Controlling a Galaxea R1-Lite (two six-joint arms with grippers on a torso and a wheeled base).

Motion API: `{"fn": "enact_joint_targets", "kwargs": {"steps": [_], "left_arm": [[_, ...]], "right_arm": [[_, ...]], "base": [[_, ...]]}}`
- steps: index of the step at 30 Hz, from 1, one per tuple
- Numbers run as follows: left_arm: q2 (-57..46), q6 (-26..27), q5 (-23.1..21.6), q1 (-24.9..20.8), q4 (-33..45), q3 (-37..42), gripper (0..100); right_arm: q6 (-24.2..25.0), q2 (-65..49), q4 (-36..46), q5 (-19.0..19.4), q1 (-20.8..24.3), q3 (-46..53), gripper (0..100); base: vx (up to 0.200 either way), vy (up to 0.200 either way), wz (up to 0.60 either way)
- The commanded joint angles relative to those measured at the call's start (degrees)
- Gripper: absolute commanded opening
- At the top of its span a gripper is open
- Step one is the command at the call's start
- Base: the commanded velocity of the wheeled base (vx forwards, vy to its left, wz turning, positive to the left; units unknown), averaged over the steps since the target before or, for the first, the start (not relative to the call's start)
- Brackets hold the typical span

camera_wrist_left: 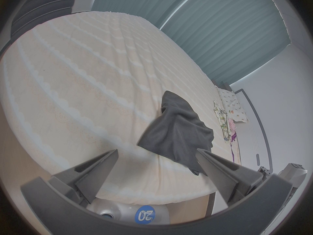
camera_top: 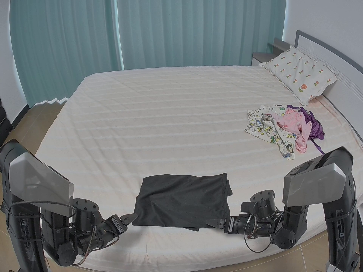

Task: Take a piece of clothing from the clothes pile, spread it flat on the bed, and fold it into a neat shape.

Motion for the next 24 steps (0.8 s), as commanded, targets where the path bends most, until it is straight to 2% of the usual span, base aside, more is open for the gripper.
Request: {"fn": "enact_joint_targets", "kwargs": {"steps": [1,3,4,13,24], "left_arm": [[-0.1,-0.02,0.09,0.14,-1.05,-0.21,100],[-0.1,-0.02,0.09,0.41,-1.05,-0.38,100],[-0.19,-0.02,0.18,0.85,-1.05,-0.38,100],[-0.71,0.06,0.18,1.37,-1.05,-0.38,100],[-0.62,0.06,0.18,1.37,-1.05,-0.38,100]], "right_arm": [[0.01,0.73,1.81,-0.05,0.27,-1.7,100],[-0.08,0.64,2.34,-0.22,0.27,-1.7,100],[-0.17,0.12,2.6,-0.31,0.27,-1.34,0],[-4.56,-1.73,2.78,-0.4,-0.79,4.46,0],[-6.76,-2.52,2.42,-0.31,-1.14,7.53,0]], "base": [[0.0,0.0,0.0],[0.0,0.0,0.0],[0.0,0.0,0.0],[0.0,0.0,0.0],[0.0,0.0,0.0]]}}
